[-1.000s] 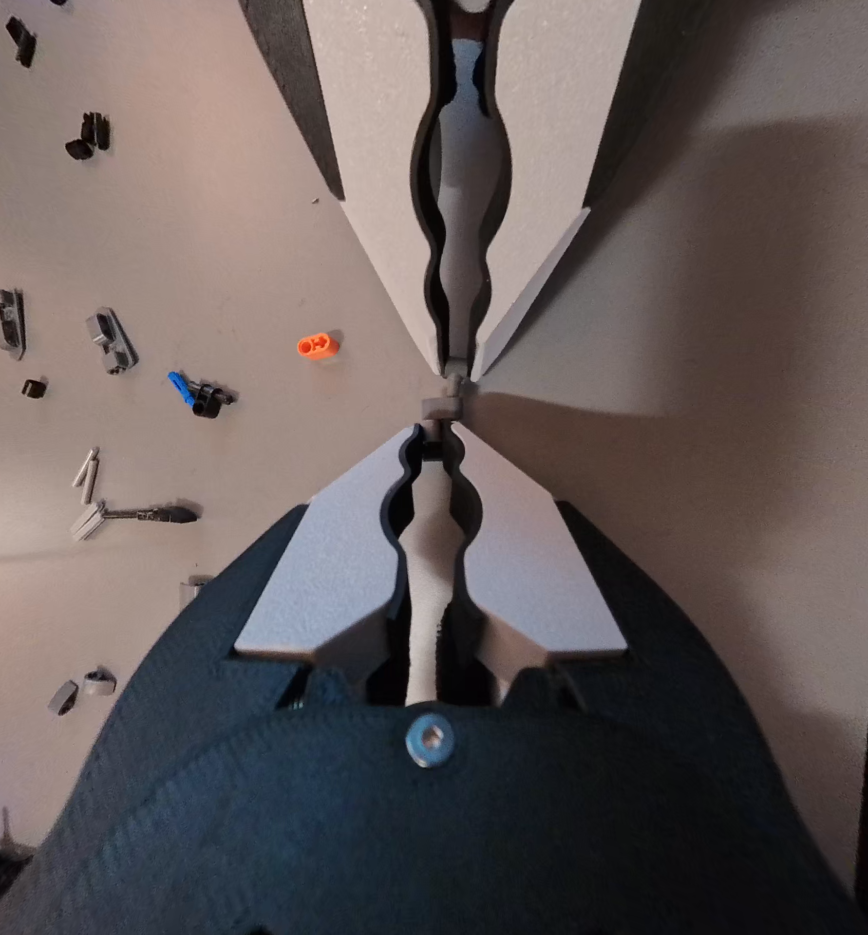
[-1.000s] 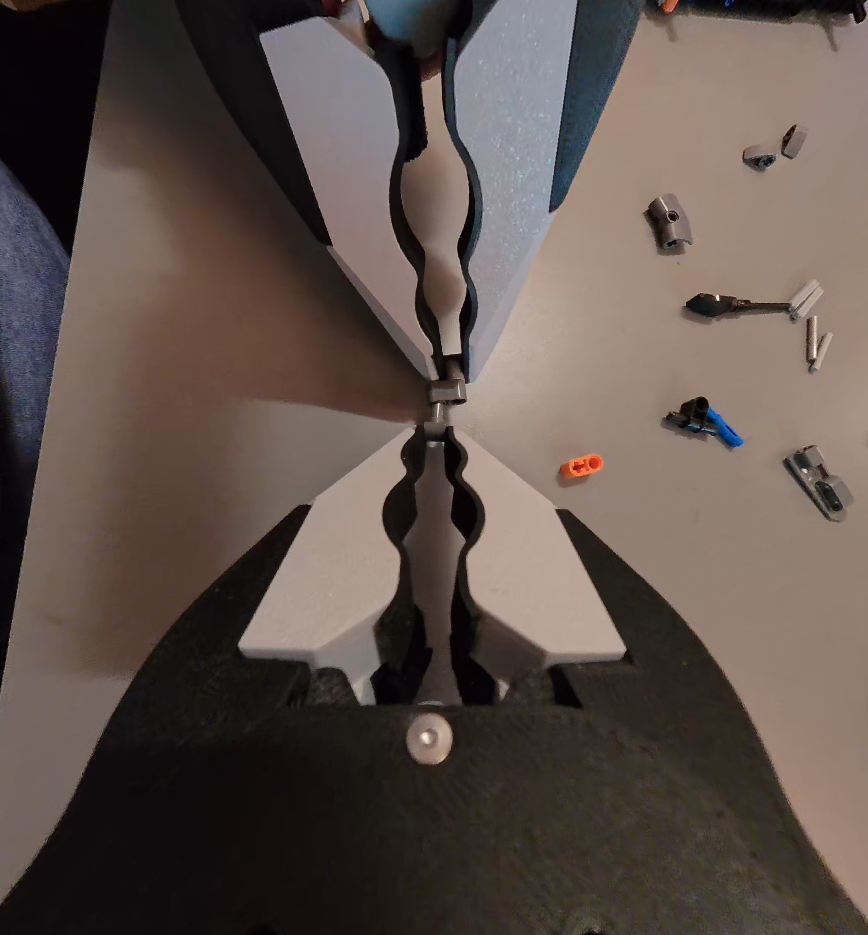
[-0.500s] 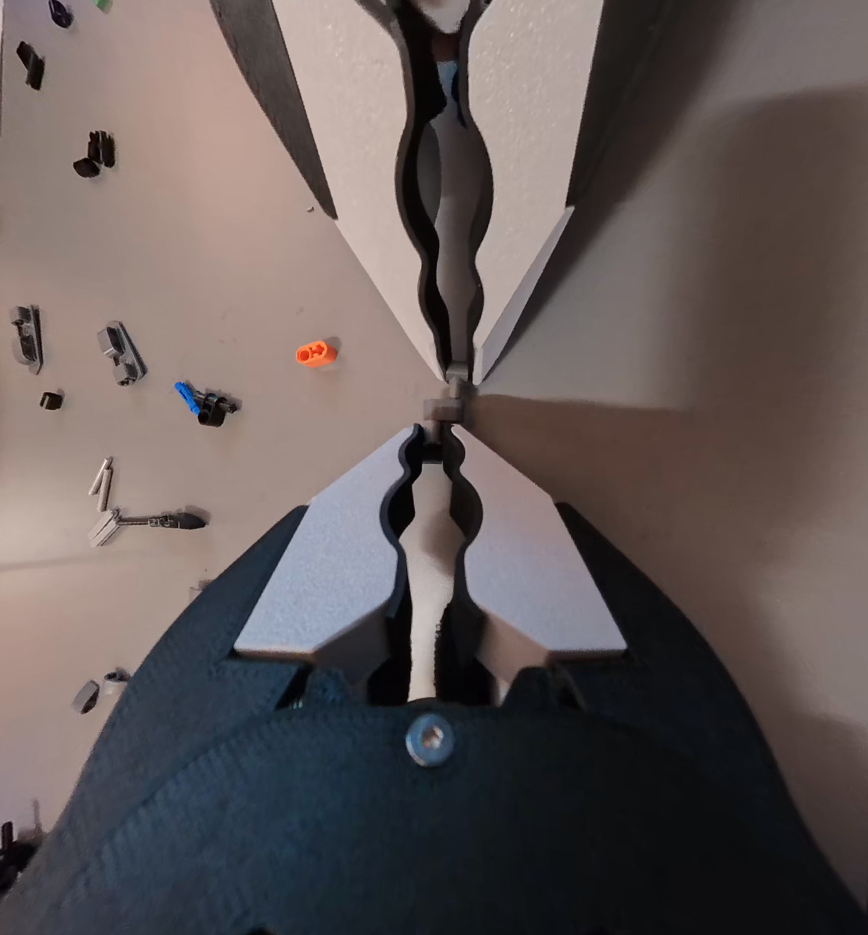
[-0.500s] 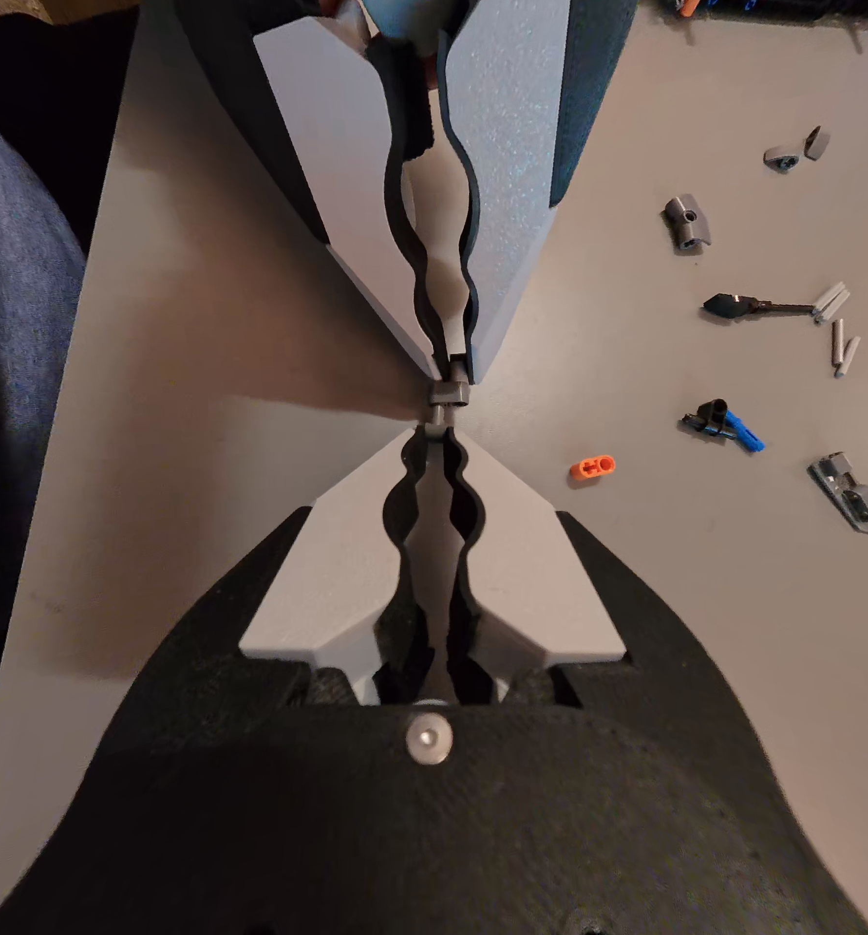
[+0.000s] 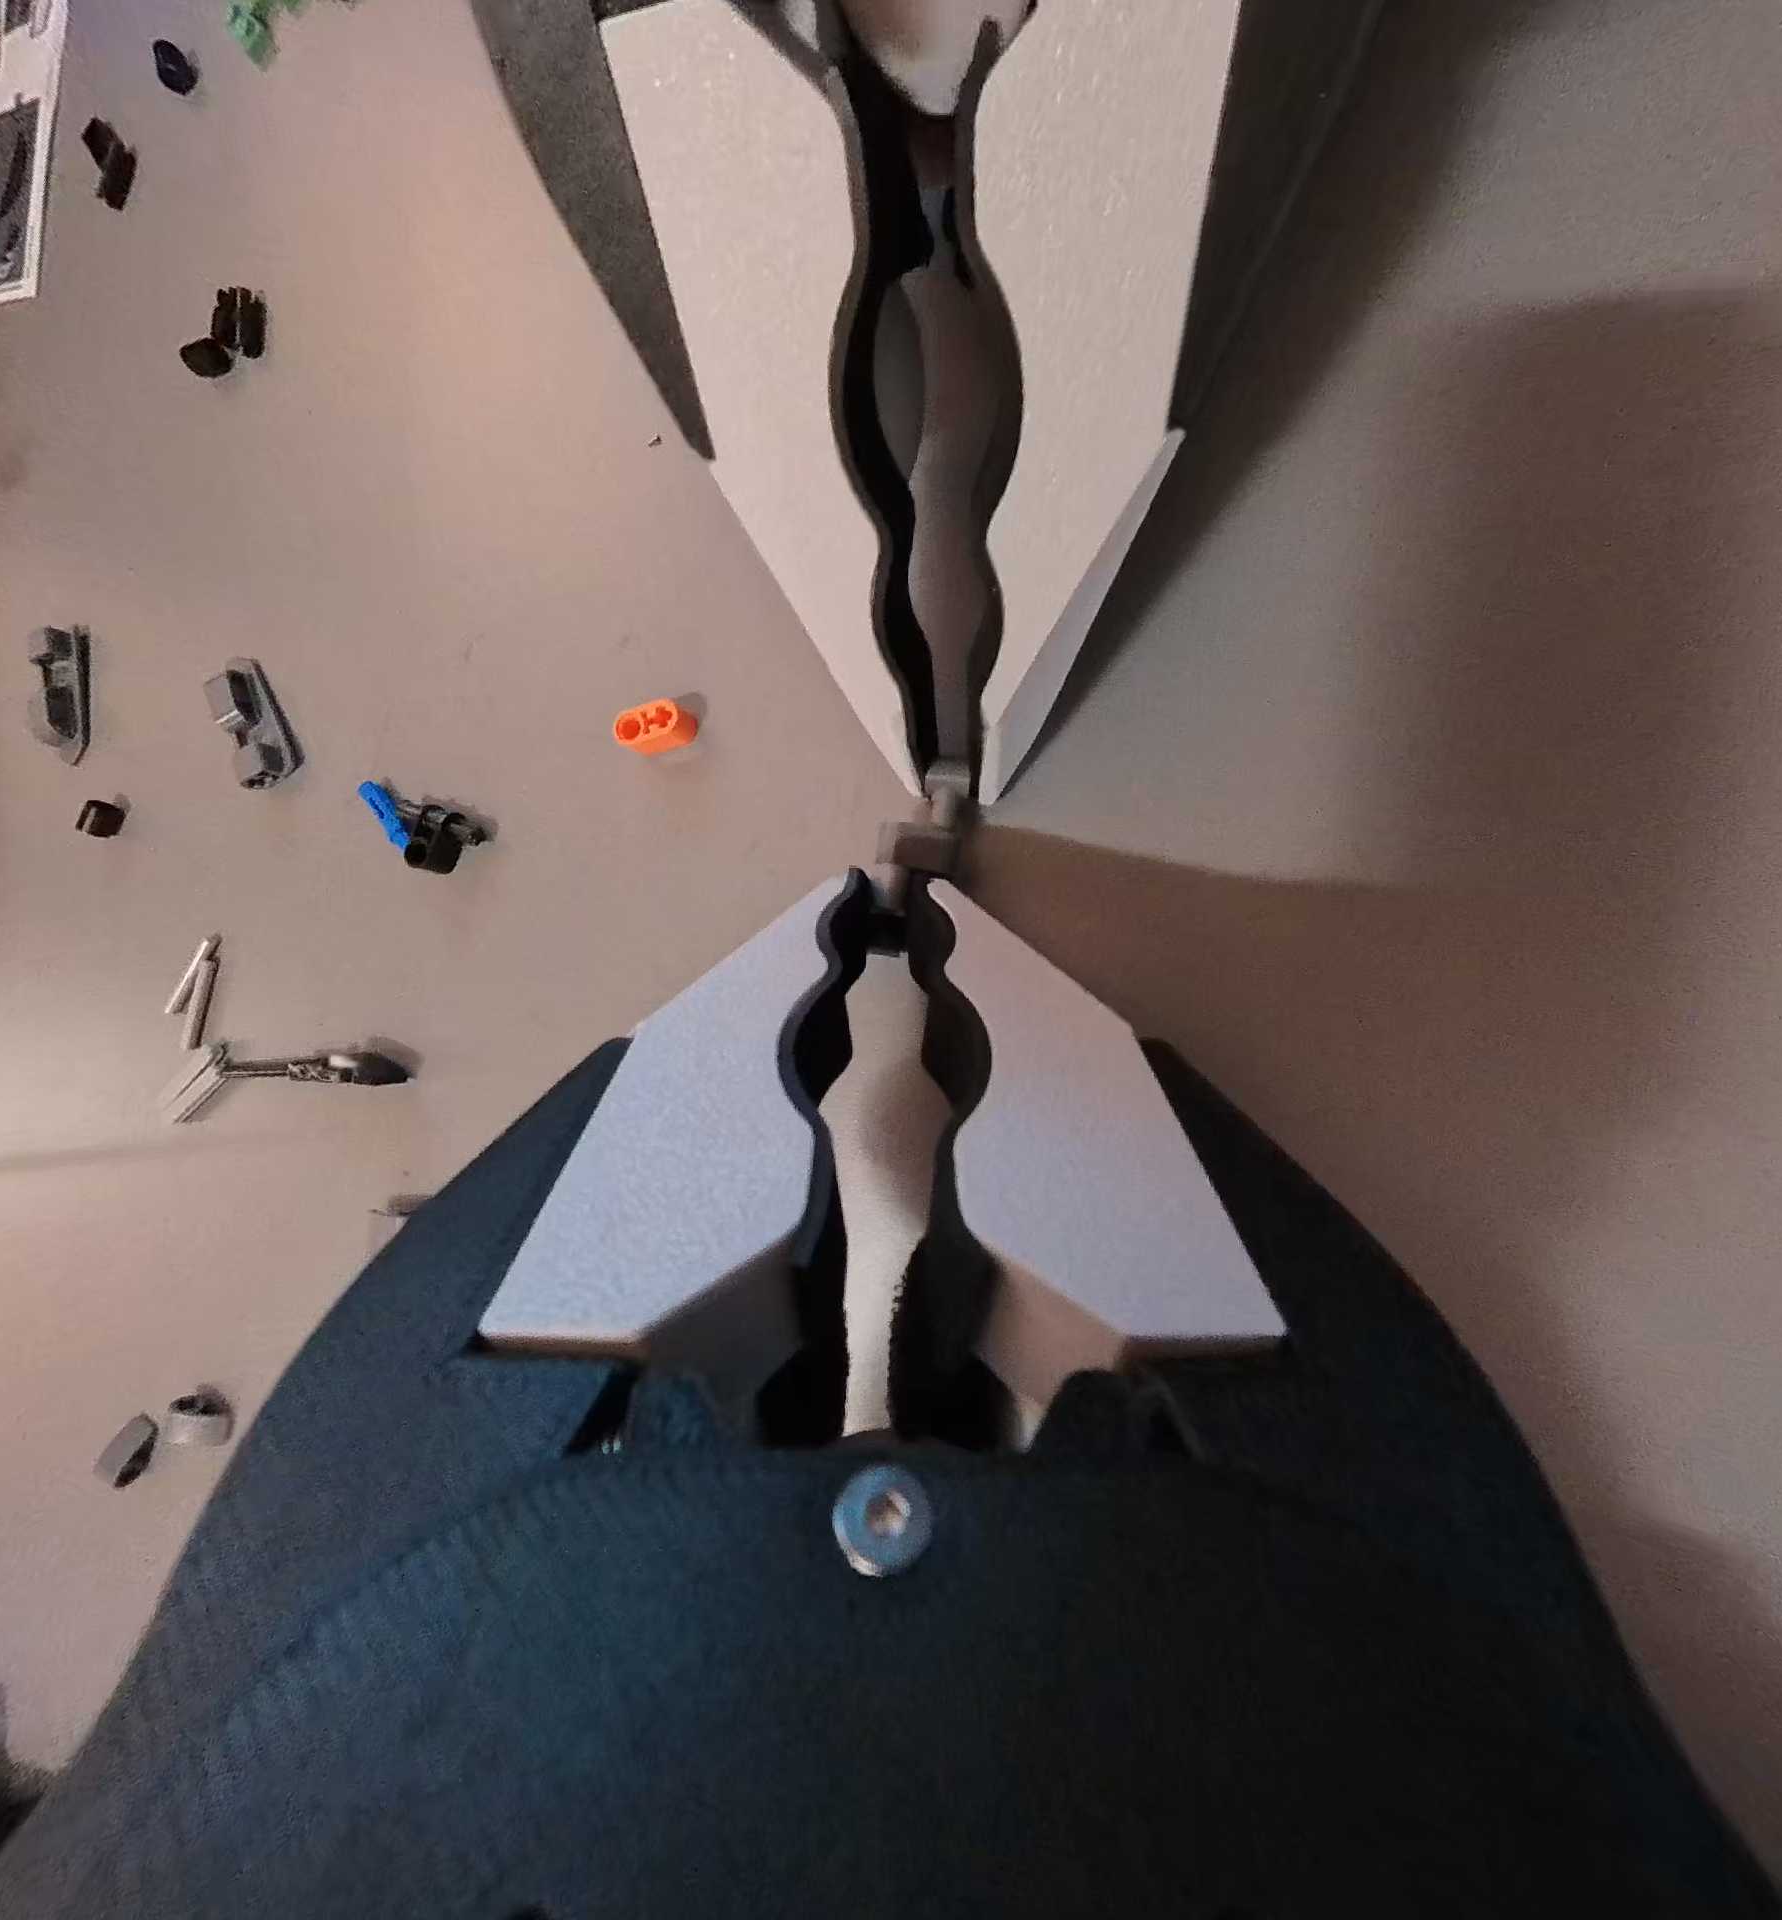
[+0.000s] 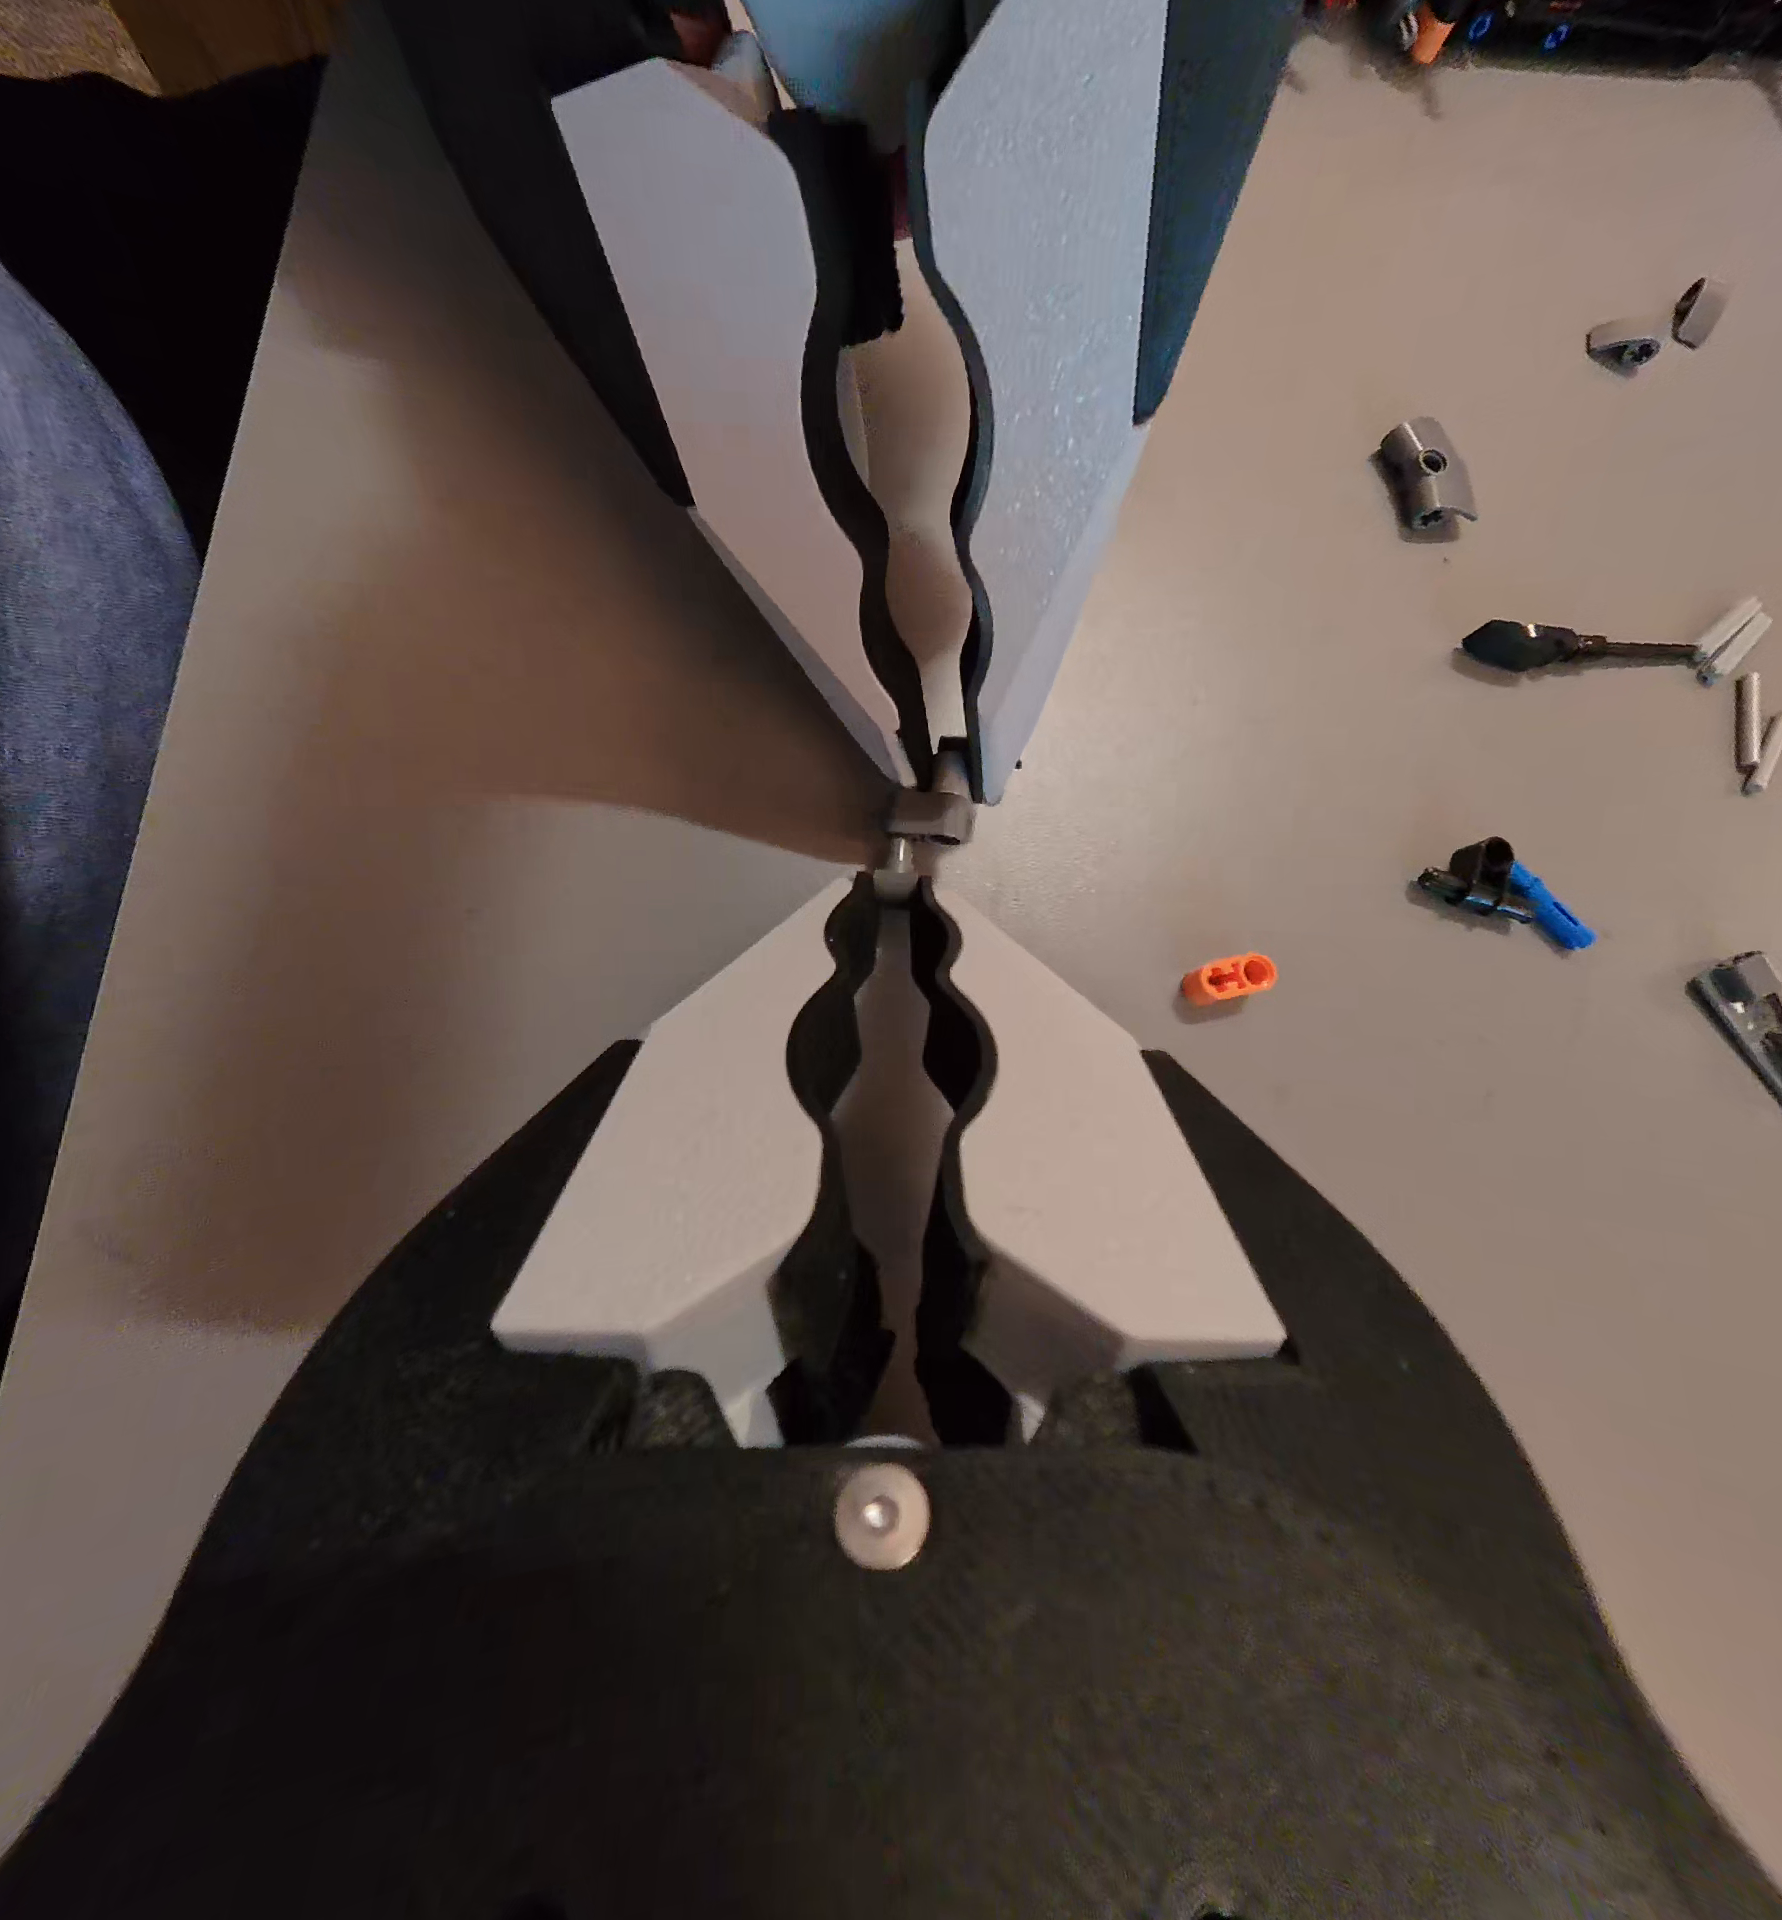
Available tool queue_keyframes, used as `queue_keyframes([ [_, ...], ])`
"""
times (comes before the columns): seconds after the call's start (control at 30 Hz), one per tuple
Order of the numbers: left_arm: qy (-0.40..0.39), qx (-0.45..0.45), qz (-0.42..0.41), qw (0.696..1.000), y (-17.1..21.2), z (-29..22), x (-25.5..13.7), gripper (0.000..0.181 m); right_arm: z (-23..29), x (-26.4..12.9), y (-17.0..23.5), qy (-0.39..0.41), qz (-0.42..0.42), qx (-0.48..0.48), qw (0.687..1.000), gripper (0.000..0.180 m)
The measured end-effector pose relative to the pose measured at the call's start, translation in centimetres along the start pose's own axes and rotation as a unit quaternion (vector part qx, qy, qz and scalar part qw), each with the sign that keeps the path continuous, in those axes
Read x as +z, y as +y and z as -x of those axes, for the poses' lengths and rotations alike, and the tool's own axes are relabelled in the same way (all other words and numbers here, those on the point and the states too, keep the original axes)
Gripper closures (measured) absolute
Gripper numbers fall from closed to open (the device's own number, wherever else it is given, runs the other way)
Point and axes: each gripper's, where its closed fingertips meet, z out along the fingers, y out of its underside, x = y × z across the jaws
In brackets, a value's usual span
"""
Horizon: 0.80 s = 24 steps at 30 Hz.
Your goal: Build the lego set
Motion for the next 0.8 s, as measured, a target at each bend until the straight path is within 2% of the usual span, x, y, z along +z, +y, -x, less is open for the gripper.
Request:
queue_keyframes([
  [0.43, -0.002, -0.054, -0.059, 0.997, -0.34, -0.17, 0.19, 0.176, 0.0, 0.22, -0.24, 0.017, -0.012, -0.003, 1.0, 0.175],
  [0.67, -0.009, -0.061, -0.064, 0.996, -0.2, -0.08, 0.14, 0.176, -0.09, 0.2, -0.18, 0.023, -0.012, -0.007, 1.0, 0.175],
  [0.8, -0.015, -0.083, -0.084, 0.993, -0.53, 0.12, -0.13, 0.176, -0.9, -0.48, -0.4, 0.038, -0.025, 0.014, 0.999, 0.17],
])
